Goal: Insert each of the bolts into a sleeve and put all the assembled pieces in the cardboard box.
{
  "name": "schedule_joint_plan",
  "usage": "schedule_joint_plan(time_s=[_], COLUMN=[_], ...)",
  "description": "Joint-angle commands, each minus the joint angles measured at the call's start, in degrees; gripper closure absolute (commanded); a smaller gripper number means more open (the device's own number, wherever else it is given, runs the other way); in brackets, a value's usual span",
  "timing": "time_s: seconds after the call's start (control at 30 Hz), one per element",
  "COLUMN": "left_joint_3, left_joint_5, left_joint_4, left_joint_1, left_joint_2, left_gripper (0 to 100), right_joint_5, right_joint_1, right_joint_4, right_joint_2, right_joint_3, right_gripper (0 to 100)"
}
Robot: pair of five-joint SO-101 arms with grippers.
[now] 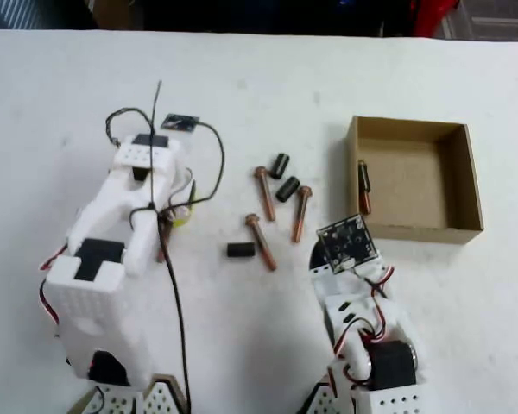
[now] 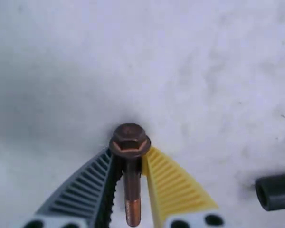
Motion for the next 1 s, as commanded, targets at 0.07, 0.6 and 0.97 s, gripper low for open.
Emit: schedule_joint_plan(time_s=[0.07, 0.6, 0.97], left_joint_3=[-1.8, -10.9, 2.4], left_joint_5=[-0.4, -4.0, -7.8], left_joint_4=[-0.7, 13.1, 13.1], left_joint_1=[0.6, 0.7, 0.1], left_joint_2=[0.1, -13.7, -38.5], left_gripper=[98, 98, 98], right_joint_5=[0.7, 0.3, 0.6], right_joint_1=[-0.1, -15.0, -25.5], right_joint_4=[0.0, -5.8, -26.2], right_joint_2=[-0.7, -0.7, -0.7], right_joint_3=[-0.4, 1.5, 11.2], right_gripper=[98.1, 98.1, 98.1])
